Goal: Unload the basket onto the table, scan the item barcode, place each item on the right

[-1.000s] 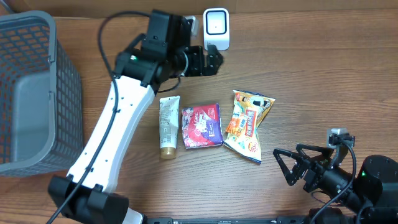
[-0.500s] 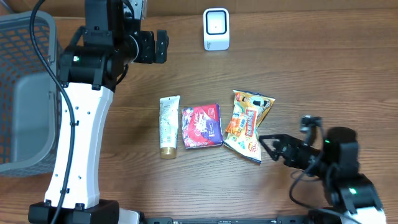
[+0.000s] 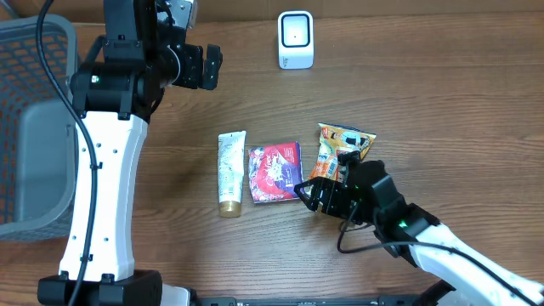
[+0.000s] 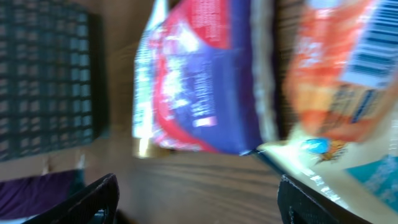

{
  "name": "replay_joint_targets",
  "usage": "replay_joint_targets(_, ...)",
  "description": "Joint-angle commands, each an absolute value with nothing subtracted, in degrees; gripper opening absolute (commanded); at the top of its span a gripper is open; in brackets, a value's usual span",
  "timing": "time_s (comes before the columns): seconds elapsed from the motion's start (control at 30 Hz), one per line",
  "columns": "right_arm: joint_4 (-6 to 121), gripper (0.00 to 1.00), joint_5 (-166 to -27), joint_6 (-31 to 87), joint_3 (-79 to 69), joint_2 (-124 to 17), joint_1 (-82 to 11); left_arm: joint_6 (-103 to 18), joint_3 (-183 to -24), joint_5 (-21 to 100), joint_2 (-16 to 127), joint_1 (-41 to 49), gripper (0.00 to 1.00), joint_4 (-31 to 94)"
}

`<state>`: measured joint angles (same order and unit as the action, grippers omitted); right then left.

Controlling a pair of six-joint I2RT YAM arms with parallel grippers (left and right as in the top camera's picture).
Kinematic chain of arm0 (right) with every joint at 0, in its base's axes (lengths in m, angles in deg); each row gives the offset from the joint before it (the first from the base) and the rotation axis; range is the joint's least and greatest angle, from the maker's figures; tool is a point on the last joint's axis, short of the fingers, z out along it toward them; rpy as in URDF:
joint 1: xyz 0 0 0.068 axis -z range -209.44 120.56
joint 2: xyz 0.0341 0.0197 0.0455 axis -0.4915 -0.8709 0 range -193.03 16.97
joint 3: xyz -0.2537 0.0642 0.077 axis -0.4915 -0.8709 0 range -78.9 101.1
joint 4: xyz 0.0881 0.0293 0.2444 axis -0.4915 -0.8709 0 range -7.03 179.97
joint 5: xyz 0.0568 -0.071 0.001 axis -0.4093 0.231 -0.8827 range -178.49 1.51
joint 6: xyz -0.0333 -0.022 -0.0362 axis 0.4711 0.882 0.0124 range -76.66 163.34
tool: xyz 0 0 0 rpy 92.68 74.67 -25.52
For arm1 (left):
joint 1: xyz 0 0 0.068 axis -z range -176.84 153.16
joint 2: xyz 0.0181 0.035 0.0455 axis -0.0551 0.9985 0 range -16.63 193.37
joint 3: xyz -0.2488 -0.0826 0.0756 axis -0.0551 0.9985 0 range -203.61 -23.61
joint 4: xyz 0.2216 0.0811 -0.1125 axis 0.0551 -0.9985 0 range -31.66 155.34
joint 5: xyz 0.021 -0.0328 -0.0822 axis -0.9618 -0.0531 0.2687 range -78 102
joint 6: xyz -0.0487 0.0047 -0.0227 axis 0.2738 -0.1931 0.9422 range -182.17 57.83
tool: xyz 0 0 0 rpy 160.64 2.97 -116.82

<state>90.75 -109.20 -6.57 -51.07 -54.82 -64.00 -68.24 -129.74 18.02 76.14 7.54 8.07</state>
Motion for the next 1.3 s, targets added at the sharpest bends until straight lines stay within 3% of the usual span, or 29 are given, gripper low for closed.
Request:
replay_joint_targets(0.0,91.6,0.82,-104.61,-7.45,-48.86,-58.54,-64.2,-69.9,-130.48,18.92,77.52,7.21,1.0,8.0)
replay_joint_targets(0.57,89.19,0.78,-92.96,-7.25,-48.71,-59.04,-64.2,-69.92,-130.48,18.9,78.85,7.19,1.0,7.78)
replay_joint_targets(0.7,89.81,0.65,-91.96,-7.3,-48.71,-60.07,-64.2,-69.92,-130.48,18.9,78.85,7.19,1.0,7.43)
replay_joint_targets(1.0,94.26,0.6,-92.17,-7.41,-48.71,-64.13,-64.2,-69.92,-130.48,18.88,78.85,7.19,1.0,7.11)
replay_joint_targets(1.27,94.18,0.41,-91.96,-7.49,-48.71,-64.11,-64.2,-69.92,-130.48,18.85,78.85,7.19,1.0,6.69)
